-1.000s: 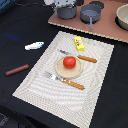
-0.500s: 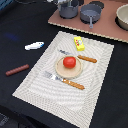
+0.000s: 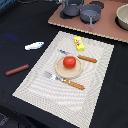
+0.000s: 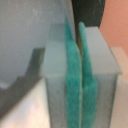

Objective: Interact with the objects in diverse but meaningful ways.

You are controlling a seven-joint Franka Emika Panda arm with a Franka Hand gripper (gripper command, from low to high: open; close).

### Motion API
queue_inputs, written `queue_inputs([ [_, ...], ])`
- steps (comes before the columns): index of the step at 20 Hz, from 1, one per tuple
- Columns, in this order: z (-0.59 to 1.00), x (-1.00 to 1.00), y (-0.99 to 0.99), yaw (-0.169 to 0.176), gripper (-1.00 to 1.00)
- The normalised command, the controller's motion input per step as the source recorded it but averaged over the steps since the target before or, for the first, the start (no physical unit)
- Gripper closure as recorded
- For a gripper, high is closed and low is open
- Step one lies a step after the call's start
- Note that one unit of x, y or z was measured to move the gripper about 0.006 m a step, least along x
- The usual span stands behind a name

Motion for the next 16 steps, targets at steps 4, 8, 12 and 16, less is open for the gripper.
queue_inputs([
  [4,0.52,-0.22,-0.08,-0.027,1.00],
  [8,0.50,-0.55,-0.44,-0.044,1.00],
  [12,0.26,-0.51,-0.66,-0.025,1.00],
  [16,0.02,-0.39,-0.72,-0.015,1.00],
])
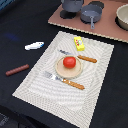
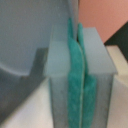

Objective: Interact with the objects in diverse but meaningful ways.

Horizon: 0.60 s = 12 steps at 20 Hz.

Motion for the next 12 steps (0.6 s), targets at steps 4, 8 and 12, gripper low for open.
queue_inputs([
  [4,0.00,-0.25,-0.86,-0.010,1.00],
  [8,0.00,-0.18,-0.91,0.000,1.00],
  [12,0.00,-0.17,-0.92,-0.002,1.00],
])
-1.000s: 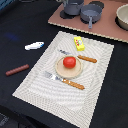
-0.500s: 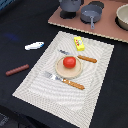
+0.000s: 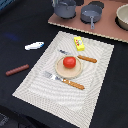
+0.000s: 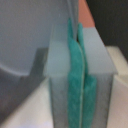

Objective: Interact with the objects in diverse but meaningful ways.

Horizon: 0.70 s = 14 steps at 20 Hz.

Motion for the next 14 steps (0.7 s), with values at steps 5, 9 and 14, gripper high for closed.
queue_inputs([
  [5,0.00,-0.24,-0.87,-0.018,1.00],
  [9,-0.05,-0.45,-0.77,-0.032,1.00],
  [14,-0.02,-0.65,-0.62,-0.032,1.00],
])
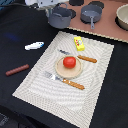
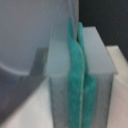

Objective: Interact with the objects in diverse but meaningful ways.

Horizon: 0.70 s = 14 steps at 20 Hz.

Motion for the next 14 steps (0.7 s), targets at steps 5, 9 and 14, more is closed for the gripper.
queue_inputs([
  [5,-0.05,-0.77,-0.48,-0.026,1.00],
  [9,-0.16,-0.71,-0.38,-0.016,1.00],
  [14,-0.27,-0.61,-0.28,-0.004,1.00],
])
